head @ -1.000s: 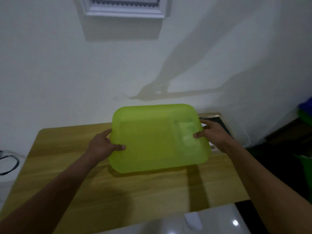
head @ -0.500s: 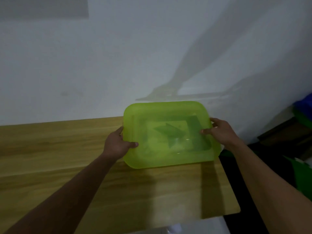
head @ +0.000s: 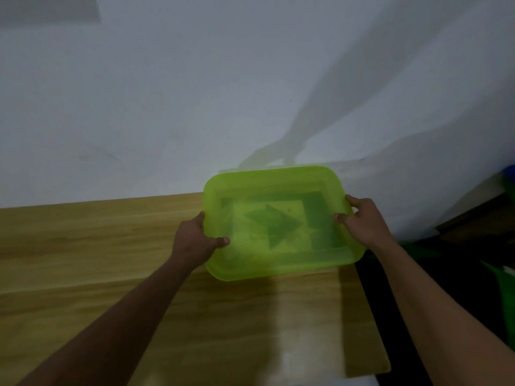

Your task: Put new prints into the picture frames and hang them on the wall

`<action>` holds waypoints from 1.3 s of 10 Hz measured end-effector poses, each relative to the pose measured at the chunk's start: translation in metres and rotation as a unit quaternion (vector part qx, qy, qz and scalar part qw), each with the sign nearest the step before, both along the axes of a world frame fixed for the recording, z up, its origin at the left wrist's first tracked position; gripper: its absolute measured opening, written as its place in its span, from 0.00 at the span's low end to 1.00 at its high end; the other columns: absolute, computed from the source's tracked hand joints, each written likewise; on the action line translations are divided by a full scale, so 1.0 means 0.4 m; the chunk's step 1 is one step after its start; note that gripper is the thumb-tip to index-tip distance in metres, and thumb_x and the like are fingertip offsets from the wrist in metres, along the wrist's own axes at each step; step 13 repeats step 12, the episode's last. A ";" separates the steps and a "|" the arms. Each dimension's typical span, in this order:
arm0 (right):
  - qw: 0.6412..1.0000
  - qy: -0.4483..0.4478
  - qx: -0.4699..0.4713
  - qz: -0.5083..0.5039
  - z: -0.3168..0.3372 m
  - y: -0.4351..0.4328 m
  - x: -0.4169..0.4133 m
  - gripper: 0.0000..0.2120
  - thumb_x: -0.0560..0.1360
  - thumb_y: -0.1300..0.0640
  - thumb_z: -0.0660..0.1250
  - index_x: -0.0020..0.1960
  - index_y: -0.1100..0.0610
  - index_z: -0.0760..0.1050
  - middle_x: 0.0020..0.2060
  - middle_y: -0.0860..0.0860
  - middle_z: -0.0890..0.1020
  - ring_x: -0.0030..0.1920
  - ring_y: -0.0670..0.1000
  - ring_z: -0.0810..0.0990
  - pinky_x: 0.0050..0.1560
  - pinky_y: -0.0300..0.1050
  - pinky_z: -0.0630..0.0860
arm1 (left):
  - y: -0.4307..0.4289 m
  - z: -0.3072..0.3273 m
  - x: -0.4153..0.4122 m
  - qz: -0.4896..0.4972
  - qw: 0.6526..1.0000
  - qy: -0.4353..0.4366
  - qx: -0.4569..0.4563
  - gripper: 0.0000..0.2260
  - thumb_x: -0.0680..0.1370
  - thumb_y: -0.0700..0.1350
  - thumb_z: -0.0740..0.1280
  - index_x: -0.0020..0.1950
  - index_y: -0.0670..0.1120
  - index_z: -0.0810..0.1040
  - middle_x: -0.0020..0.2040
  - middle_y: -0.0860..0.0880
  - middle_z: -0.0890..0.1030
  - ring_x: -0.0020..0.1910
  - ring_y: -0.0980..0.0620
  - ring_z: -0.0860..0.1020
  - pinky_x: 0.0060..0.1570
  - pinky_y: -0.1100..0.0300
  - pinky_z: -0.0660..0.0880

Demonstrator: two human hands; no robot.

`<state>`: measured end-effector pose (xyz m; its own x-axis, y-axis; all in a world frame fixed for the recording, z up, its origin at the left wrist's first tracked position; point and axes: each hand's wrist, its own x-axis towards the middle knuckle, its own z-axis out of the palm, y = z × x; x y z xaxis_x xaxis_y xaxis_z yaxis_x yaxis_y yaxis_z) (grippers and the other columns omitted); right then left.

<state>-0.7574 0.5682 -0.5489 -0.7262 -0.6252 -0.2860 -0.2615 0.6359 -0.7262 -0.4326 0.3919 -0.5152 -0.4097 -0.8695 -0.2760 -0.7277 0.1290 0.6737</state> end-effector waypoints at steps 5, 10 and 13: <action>0.998 0.051 -0.007 0.026 0.034 0.018 0.036 0.30 0.78 0.52 0.70 0.76 0.59 0.65 0.71 0.55 0.72 0.68 0.55 0.73 0.66 0.43 0.67 | 0.021 -0.012 -0.024 -0.029 0.995 -0.081 -0.048 0.40 0.73 0.51 0.74 0.78 0.40 0.58 0.71 0.38 0.71 0.69 0.40 0.70 0.65 0.51 0.68; 0.991 0.058 0.042 0.113 0.014 0.011 0.035 0.45 0.74 0.43 0.71 0.81 0.57 0.51 0.77 0.54 0.62 0.74 0.53 0.65 0.71 0.46 0.63 | 0.018 -0.044 -0.020 -0.095 0.984 -0.135 -0.067 0.43 0.75 0.58 0.68 0.80 0.45 0.48 0.79 0.40 0.54 0.76 0.41 0.59 0.72 0.50 0.61; 0.988 0.059 0.070 0.121 0.018 0.004 0.036 0.46 0.75 0.38 0.68 0.81 0.53 0.46 0.79 0.54 0.58 0.76 0.54 0.61 0.74 0.49 0.62 | 0.003 -0.046 -0.016 -0.107 0.987 -0.114 -0.041 0.44 0.75 0.60 0.67 0.80 0.47 0.44 0.79 0.40 0.53 0.77 0.42 0.59 0.73 0.51 0.61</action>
